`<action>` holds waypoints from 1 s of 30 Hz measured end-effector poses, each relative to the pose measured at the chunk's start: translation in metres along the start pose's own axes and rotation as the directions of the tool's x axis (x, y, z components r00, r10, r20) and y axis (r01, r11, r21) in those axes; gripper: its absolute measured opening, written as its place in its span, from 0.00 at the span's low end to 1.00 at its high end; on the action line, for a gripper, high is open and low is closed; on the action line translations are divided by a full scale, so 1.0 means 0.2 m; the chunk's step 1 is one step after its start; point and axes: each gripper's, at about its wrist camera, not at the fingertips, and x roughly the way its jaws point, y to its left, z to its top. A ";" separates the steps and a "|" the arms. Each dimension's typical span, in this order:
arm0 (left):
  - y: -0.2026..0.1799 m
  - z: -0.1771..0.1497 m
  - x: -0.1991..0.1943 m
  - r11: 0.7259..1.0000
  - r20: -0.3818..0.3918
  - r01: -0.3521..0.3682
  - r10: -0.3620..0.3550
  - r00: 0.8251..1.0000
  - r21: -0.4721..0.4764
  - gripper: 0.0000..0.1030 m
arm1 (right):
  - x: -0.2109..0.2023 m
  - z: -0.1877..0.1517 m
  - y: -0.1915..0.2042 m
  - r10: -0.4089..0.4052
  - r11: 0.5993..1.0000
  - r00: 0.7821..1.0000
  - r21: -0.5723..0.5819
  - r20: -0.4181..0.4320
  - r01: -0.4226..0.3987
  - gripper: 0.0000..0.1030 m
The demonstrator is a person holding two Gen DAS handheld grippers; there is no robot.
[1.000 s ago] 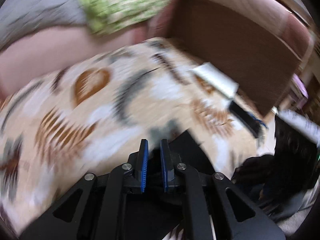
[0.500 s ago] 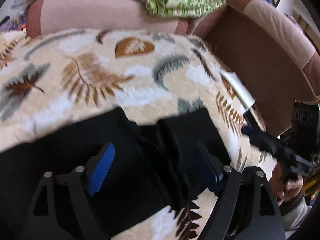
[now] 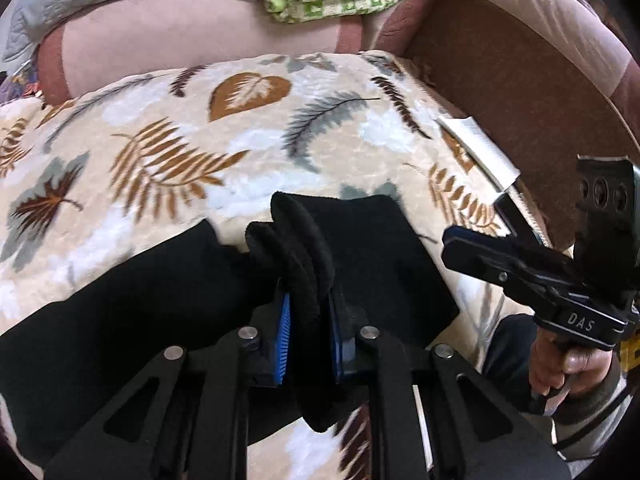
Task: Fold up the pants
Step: 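Lower the folded end onto the pants and open the left gripper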
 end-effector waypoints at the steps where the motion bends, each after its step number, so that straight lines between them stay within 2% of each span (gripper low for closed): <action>1: 0.02 -0.02 0.02 1.000 -0.013 -0.025 0.025 1.000 -0.005 0.14 | 0.05 0.00 0.02 0.001 1.000 1.000 -0.010 -0.014 -0.001 0.30; 3: 0.07 -0.06 0.08 0.995 -0.038 -0.091 0.090 0.995 -0.028 0.14 | 0.14 -0.01 0.03 0.004 1.000 0.999 -0.011 -0.046 -0.005 0.29; 6: 0.16 -0.12 0.14 0.992 -0.054 -0.075 0.070 0.996 -0.103 0.14 | 0.30 -0.08 0.02 -0.013 1.000 0.991 -0.004 -0.133 0.012 0.29; 12: 0.13 -0.12 0.11 0.991 -0.021 -0.097 0.096 0.995 -0.096 0.17 | 0.24 -0.09 0.12 -0.067 0.993 0.991 -0.106 -0.117 0.055 0.32; 14: 0.13 -0.14 0.08 0.987 -0.004 -0.120 0.121 0.993 -0.105 0.24 | 0.20 -0.08 0.15 -0.064 0.991 0.993 -0.121 -0.097 0.052 0.32; 16: 0.14 -0.15 0.06 0.983 0.006 -0.138 0.140 0.990 -0.119 0.37 | 0.18 -0.09 0.17 -0.070 0.990 0.993 -0.131 -0.092 0.058 0.32; 18: 0.15 -0.17 0.04 0.981 0.019 -0.144 0.148 0.989 -0.132 0.43 | 0.21 -0.13 0.16 -0.083 0.989 0.990 -0.132 -0.113 0.068 0.32; 20: 0.15 -0.18 0.02 0.978 0.027 -0.162 0.167 0.986 -0.133 0.45 | 0.27 -0.16 0.14 -0.095 0.990 0.984 -0.117 -0.148 0.078 0.32; 23: 0.15 -0.21 -0.04 0.971 0.043 -0.191 0.199 0.979 -0.144 0.51 | 0.26 -0.17 0.17 -0.116 0.985 0.983 -0.142 -0.140 0.096 0.32; 25: 0.17 -0.22 -0.08 0.967 0.064 -0.195 0.208 0.976 -0.164 0.63 | 0.23 -0.15 0.22 -0.106 0.984 0.987 -0.158 -0.124 0.086 0.32; 27: 0.18 -0.24 -0.13 0.961 0.083 -0.206 0.224 0.971 -0.187 0.69 | 0.21 -0.14 0.26 -0.103 0.981 0.988 -0.178 -0.111 0.082 0.32; 30: 0.21 -0.28 -0.18 0.951 0.089 -0.225 0.248 0.965 -0.212 0.70 | 0.26 -0.16 0.30 -0.089 0.981 0.987 -0.183 -0.134 0.064 0.32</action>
